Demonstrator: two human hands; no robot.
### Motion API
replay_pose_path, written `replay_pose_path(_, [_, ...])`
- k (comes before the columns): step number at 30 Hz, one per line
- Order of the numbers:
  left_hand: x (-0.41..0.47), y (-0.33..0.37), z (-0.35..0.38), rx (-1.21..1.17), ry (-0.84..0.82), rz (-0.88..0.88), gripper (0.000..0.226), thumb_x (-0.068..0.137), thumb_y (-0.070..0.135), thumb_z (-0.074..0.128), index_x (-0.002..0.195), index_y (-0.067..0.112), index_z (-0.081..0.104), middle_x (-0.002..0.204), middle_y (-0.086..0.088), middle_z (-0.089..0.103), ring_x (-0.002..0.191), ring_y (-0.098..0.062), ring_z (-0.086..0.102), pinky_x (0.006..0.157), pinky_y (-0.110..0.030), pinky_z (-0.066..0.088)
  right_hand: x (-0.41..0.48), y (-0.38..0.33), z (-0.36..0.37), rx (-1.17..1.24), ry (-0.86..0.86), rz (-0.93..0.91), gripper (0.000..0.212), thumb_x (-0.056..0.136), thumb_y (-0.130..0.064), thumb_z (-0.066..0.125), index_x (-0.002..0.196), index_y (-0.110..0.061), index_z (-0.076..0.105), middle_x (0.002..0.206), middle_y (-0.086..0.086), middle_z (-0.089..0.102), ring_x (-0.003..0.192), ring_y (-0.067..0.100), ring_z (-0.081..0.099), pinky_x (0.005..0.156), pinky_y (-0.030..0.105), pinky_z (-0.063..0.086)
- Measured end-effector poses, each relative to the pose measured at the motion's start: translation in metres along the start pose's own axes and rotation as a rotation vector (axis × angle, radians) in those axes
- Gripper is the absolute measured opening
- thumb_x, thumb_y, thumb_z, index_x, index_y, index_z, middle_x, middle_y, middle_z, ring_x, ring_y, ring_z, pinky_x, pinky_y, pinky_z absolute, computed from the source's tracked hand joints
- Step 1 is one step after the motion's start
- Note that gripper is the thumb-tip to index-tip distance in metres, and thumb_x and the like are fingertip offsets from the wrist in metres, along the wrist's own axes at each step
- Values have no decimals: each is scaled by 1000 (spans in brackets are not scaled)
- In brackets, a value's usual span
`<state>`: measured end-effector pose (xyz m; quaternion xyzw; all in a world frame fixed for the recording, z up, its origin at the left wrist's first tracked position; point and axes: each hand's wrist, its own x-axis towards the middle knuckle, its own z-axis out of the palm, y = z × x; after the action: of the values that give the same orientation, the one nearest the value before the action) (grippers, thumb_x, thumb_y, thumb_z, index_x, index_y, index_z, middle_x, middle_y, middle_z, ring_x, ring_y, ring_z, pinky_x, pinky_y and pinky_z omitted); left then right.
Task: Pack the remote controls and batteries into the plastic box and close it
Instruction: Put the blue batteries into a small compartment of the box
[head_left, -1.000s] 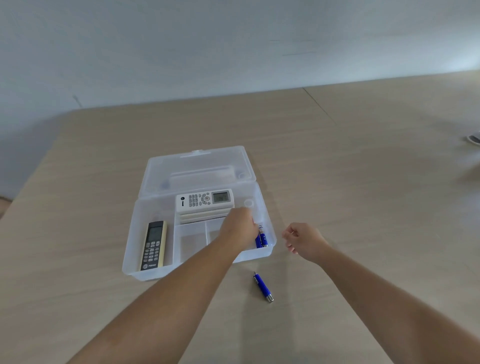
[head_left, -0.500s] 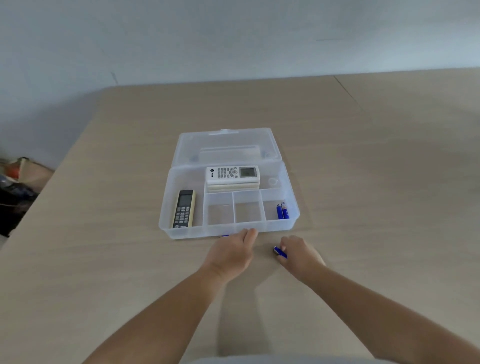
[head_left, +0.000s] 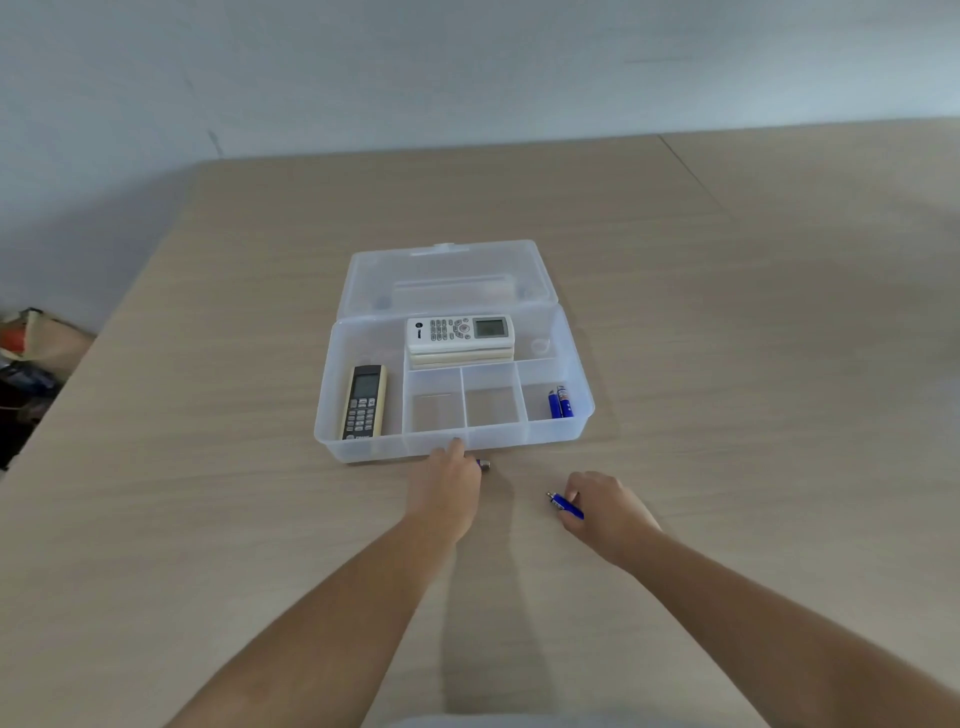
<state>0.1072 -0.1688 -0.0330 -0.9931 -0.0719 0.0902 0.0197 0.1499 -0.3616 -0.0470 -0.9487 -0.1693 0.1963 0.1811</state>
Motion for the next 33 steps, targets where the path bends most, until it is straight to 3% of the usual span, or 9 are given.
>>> replay_pose_path(3, [-8,-2,3,23,24,7,28,89,7,49,117,12,55,120,-5,51,108,-24,51,68,-31,41,-1,0,-2,-4,-22,-8,12,86,-26,58,81,-23,48,89,-5,51,77,16,49,66,24,38])
replay_pose_path(7, [-8,-8,3,0,95,29,38,87,6,51,124,14,47,122,-4,52,111,-24,52,79,-32,45,0,1,-5,-9,-38,-14,13,85,-27,59,80,-24,48,89,-5,53,76,17,50,65,24,38])
replay_pose_path(13, [-4,-7,3,-11,48,35,39,89,5,48,127,13,45,122,-6,57,114,-24,52,84,-33,45,0,0,-6,-2,-51,-18,12,85,-26,59,82,-24,48,90,-5,53,76,16,50,65,24,38])
replay_pose_path(19, [-6,-5,3,-25,17,1,28,95,11,40,120,11,54,124,-6,47,114,-25,47,90,-33,40,-1,0,-7,4,-48,-12,12,85,-24,59,93,-16,60,93,-3,56,79,15,50,66,24,38])
replay_pose_path(24, [-8,-13,5,-74,-52,99,24,95,18,43,116,15,54,121,-4,56,111,-25,52,88,-33,42,-3,-1,-9,33,-79,2,6,83,-26,60,82,-23,55,99,1,65,75,16,53,63,24,41])
replay_pose_path(27, [-8,-18,-11,-322,-191,112,24,95,24,45,113,19,61,105,-1,66,98,-23,61,75,-29,43,0,-7,-23,169,-68,-4,7,79,-25,63,74,-23,58,79,-4,64,65,15,53,56,24,43])
replay_pose_path(29, [-6,-22,-25,-555,-277,110,21,92,22,52,105,21,68,84,4,65,80,-17,62,63,-21,40,6,-16,-42,296,-6,-30,9,80,-23,66,73,-20,60,61,-9,56,53,11,47,47,17,39])
replay_pose_path(33, [10,-25,-63,-778,-253,108,18,81,16,68,96,18,77,63,7,63,48,6,55,48,-2,38,29,-30,-88,457,118,-66,14,80,-12,65,86,-23,59,65,-2,60,54,15,49,52,23,41])
